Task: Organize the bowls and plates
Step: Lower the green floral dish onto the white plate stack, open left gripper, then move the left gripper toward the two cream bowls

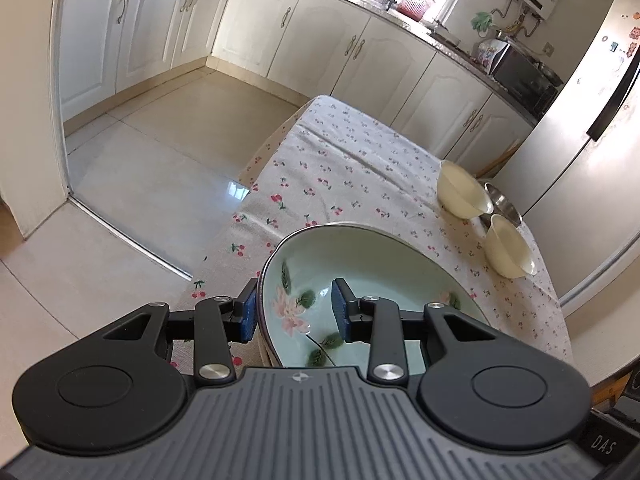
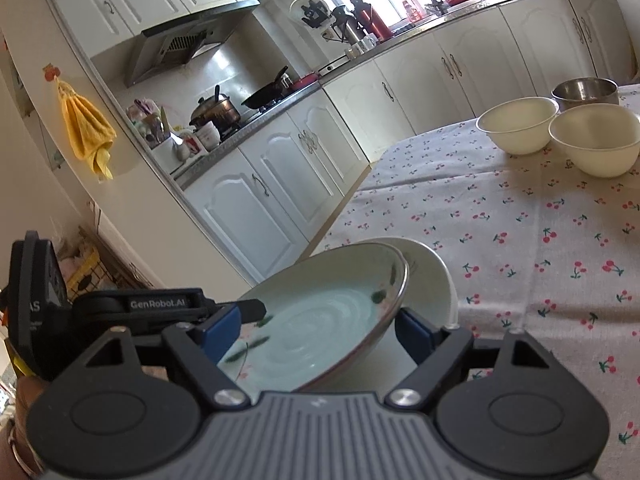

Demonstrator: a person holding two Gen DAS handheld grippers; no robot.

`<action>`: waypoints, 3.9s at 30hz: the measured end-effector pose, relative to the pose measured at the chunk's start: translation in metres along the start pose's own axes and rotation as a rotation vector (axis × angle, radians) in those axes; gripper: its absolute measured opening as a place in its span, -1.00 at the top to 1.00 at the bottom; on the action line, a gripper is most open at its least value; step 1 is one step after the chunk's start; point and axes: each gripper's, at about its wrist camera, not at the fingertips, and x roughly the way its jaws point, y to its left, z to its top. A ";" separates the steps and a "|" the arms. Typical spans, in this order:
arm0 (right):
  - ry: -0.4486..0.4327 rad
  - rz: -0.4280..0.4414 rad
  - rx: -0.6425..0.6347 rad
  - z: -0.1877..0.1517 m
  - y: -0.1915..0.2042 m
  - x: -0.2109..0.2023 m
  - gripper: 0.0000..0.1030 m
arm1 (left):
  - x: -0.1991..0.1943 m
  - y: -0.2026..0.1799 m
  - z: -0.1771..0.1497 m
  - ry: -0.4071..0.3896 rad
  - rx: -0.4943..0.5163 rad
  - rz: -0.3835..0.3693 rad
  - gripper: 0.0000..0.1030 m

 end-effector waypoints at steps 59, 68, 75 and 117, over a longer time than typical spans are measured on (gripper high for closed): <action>-0.318 -0.190 0.501 0.023 -0.150 -0.103 -0.98 | 0.012 -0.089 -0.004 -0.043 0.169 -0.051 -1.00; -0.317 -0.190 0.530 0.028 -0.172 -0.109 -0.98 | 0.027 -0.113 -0.006 -0.009 0.221 -0.071 -1.00; -0.334 -0.218 0.518 0.037 -0.182 -0.116 -0.98 | 0.038 -0.124 -0.008 0.018 0.240 -0.071 -1.00; -0.332 0.002 0.585 0.112 -0.255 -0.054 -0.98 | 0.181 -0.229 0.023 0.100 0.192 0.005 -0.45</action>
